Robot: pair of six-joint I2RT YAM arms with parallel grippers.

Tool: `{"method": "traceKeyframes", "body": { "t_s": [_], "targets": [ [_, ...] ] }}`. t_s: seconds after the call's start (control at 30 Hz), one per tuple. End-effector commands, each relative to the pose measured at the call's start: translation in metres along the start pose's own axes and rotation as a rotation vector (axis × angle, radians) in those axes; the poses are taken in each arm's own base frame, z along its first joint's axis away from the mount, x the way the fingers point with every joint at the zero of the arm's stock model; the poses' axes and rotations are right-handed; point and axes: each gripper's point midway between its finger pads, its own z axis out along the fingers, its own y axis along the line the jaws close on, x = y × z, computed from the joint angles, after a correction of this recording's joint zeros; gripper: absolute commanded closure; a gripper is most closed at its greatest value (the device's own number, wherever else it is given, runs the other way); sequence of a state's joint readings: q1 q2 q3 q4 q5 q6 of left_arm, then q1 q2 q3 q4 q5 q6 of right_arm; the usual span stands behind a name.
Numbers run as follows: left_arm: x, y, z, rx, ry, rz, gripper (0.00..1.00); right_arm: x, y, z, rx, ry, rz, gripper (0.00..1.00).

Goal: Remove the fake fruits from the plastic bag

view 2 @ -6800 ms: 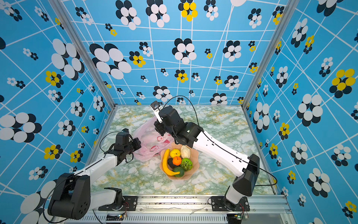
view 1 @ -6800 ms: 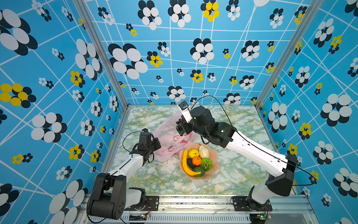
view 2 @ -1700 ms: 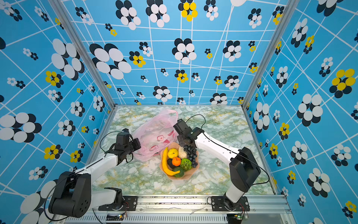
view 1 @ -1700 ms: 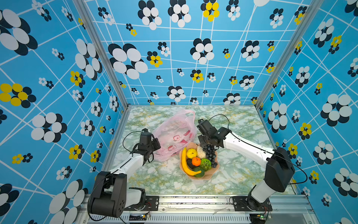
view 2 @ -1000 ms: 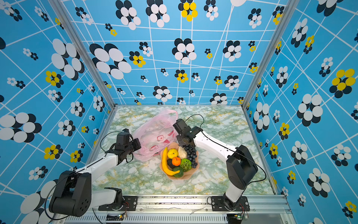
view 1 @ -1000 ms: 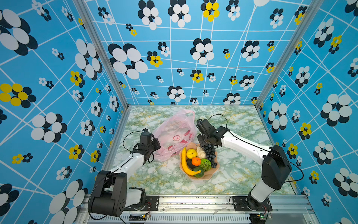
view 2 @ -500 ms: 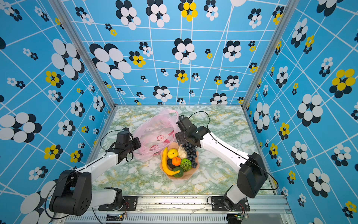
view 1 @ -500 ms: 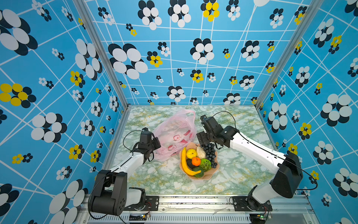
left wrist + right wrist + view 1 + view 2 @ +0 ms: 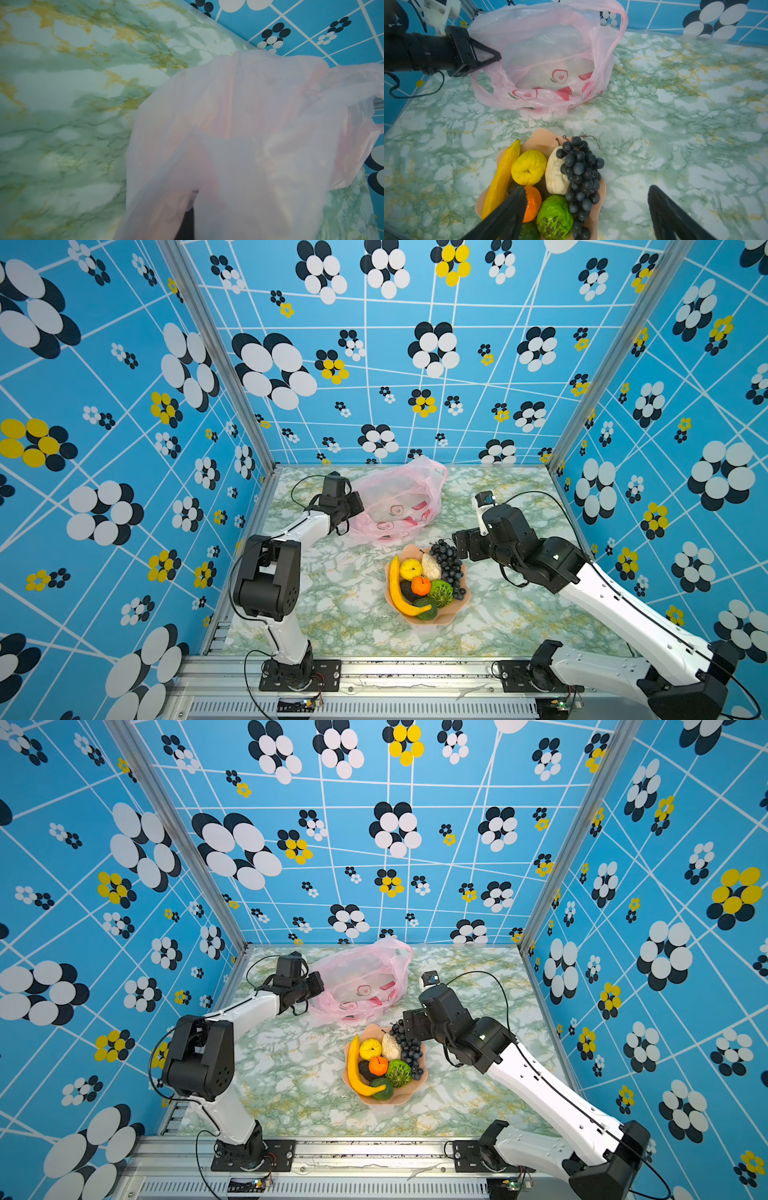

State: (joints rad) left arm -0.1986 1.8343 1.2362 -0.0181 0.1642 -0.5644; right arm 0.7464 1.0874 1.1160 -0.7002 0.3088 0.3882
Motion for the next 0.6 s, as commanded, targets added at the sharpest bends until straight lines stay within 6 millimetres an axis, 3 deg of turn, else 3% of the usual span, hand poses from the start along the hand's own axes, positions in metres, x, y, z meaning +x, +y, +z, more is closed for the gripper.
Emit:
{"method": "traceKeyframes", "body": {
  "t_s": [0.0,0.13,0.27,0.47,0.57],
  "targets": [
    [-0.008,-0.033,0.022,0.060,0.048,0.019,1.00,0.031,-0.012,0.001,0.027,0.061,0.089,0.07],
    [-0.015,-0.057,0.058,0.072,0.116,0.073,1.00,0.051,-0.019,-0.001,0.023,0.075,0.155,0.03],
    [-0.013,-0.065,0.087,0.054,0.171,0.113,0.99,0.073,-0.012,0.005,-0.036,0.120,0.199,0.01],
    [-0.013,-0.068,0.104,0.045,0.195,0.134,0.92,0.098,-0.008,0.008,-0.077,0.172,0.232,0.01],
    [-0.017,-0.071,0.100,0.043,0.193,0.139,0.82,0.101,-0.007,0.007,-0.081,0.173,0.221,0.01]
  ]
}}
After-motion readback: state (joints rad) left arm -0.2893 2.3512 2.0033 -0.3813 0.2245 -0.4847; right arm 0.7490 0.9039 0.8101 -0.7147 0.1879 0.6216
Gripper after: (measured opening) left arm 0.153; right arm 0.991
